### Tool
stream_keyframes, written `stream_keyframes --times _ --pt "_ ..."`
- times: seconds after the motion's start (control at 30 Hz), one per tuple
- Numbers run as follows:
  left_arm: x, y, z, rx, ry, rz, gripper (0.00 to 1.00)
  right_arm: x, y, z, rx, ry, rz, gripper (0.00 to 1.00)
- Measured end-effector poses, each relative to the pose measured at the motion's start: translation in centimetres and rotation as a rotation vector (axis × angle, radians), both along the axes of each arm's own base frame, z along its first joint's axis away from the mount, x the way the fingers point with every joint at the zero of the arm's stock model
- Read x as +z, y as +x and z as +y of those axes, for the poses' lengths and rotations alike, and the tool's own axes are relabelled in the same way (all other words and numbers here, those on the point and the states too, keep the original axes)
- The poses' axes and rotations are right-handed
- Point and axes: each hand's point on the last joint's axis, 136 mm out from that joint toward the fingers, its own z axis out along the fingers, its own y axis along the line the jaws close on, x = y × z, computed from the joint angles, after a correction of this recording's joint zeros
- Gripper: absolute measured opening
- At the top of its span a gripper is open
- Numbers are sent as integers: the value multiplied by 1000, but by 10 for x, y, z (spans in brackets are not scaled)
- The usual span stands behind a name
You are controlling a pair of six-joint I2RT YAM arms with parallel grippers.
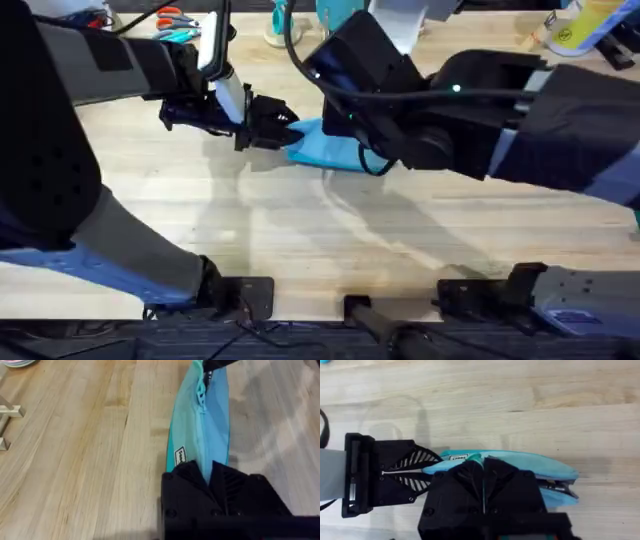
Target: Unzip the bag, pick up the pens from the table one at a time and place them inside, then zip the bag closed.
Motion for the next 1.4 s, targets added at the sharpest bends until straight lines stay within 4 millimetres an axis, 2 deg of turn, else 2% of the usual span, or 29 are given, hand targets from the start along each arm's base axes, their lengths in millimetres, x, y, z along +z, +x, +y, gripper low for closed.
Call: stream_keyframes --times 0.23,0.37,0.57,1.03,1.27,1.4 --pt "1 0 -1 1 -8 0 41 3 -1 -4 8 -21 -8 31" --pt "1 0 0 0 -4 1 41 0 -5 -13 -1 -61 6 31" --pt "-1 -1 1 0 9 5 41 -5 -15 -37 -30 -156 44 31" --pt "-3 -2 1 -2 20 10 41 -18 -18 -126 -260 -329 170 30" --pt "-3 -3 -3 -14 14 11 41 -26 -20 -151 -323 -321 256 30" --pt "-3 -3 -3 -14 15 11 41 -33 -21 -155 -340 -264 318 30"
